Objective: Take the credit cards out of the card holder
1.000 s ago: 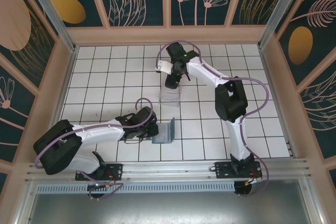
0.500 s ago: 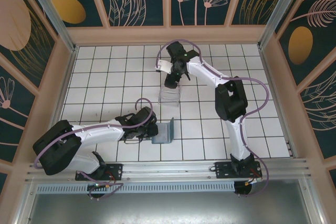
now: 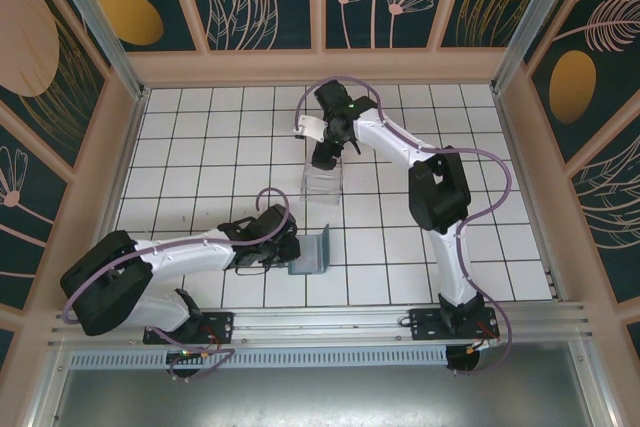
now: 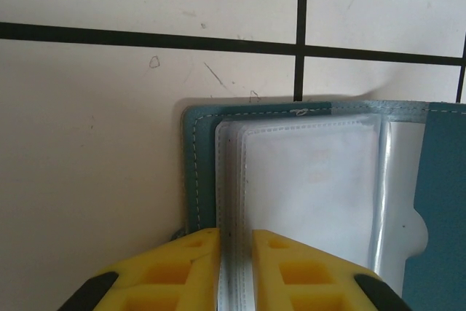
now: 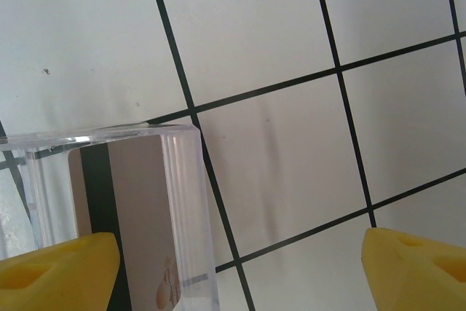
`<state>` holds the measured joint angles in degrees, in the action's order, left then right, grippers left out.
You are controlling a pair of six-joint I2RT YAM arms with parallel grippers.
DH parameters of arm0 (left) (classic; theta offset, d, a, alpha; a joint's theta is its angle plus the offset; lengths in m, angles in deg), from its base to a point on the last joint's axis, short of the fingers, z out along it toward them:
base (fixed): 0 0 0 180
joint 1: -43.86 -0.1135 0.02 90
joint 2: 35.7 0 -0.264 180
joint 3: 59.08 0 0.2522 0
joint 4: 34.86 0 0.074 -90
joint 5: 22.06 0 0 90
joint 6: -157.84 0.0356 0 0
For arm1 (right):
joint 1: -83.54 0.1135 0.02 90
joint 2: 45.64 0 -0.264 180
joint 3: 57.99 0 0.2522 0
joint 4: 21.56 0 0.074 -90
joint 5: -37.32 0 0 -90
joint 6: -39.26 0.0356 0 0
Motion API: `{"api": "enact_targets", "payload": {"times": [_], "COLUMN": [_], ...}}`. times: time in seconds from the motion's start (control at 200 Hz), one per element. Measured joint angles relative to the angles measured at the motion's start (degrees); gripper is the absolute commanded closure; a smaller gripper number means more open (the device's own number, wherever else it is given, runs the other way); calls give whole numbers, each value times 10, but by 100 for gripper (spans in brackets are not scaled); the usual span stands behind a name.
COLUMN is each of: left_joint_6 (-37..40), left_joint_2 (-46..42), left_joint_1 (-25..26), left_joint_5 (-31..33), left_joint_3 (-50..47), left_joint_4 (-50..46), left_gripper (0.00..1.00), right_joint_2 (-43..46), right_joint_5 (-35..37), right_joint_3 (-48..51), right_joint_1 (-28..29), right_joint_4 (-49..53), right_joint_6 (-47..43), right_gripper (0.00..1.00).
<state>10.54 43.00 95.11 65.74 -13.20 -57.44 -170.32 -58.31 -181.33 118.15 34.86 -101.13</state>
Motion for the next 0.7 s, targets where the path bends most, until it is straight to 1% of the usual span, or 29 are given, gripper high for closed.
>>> {"api": "enact_targets", "payload": {"times": [0.375,0.701], "left_joint_6": [0,0], "left_joint_2": [-4,-4], "left_joint_1": [0,0], "left_joint_5": [0,0], "left_joint_3": [-5,-5], "left_joint_4": [1,1], "left_gripper": [81,81], "right_joint_2": [5,4], "right_joint_5": [-5,-5], "right_joint_3": [0,0], "right_joint_1": [15,15], "right_joint_4": [0,0], "right_joint_6": [0,0], "right_gripper": [12,12]}}
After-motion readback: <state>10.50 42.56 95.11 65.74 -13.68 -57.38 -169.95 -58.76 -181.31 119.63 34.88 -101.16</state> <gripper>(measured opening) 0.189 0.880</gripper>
